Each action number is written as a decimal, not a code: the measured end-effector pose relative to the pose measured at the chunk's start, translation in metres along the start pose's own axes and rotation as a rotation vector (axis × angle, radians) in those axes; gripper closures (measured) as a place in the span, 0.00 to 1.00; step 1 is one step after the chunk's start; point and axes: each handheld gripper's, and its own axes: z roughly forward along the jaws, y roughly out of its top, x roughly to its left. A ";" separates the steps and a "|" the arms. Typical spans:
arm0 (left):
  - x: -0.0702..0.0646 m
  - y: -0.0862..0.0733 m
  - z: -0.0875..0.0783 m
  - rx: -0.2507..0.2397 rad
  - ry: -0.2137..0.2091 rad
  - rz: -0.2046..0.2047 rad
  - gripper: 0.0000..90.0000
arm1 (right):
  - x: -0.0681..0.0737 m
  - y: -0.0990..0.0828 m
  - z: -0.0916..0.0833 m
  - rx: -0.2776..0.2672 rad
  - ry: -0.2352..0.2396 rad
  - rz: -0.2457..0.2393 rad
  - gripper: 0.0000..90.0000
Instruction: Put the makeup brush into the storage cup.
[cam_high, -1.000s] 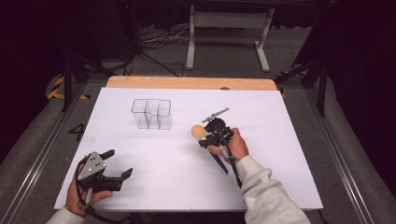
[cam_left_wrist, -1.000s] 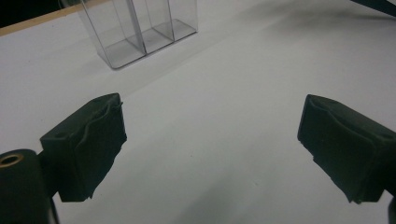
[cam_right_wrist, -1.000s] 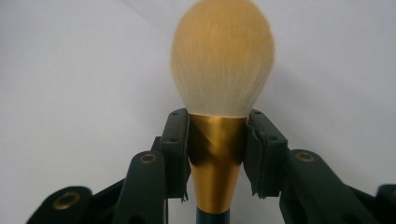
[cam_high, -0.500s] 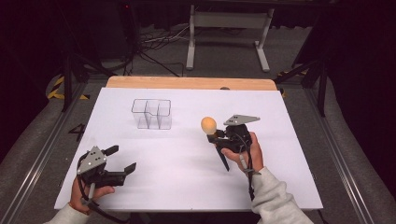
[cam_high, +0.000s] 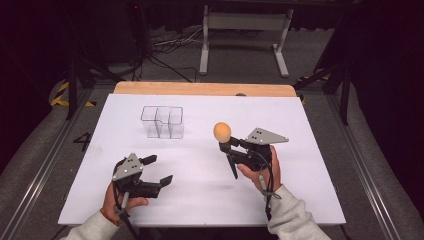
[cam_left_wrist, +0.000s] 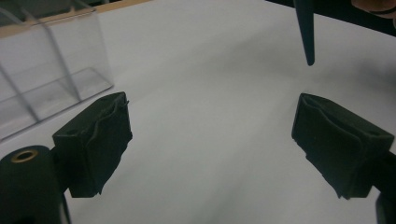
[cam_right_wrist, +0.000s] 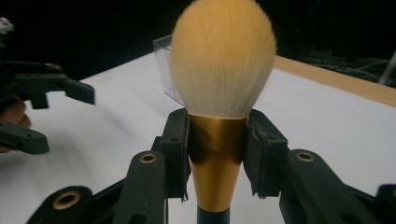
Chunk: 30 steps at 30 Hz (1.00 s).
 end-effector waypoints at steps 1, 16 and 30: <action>-0.003 0.003 0.004 0.003 -0.012 0.012 0.15 | 0.001 0.000 0.000 -0.006 0.000 -0.002 0.72; -0.039 0.035 0.055 -0.075 -0.183 0.014 0.20 | 0.032 -0.007 0.008 -0.122 0.081 -0.039 0.72; -0.042 0.039 0.075 -0.106 -0.141 -0.042 0.40 | 0.047 -0.019 0.016 -0.164 0.078 -0.066 0.72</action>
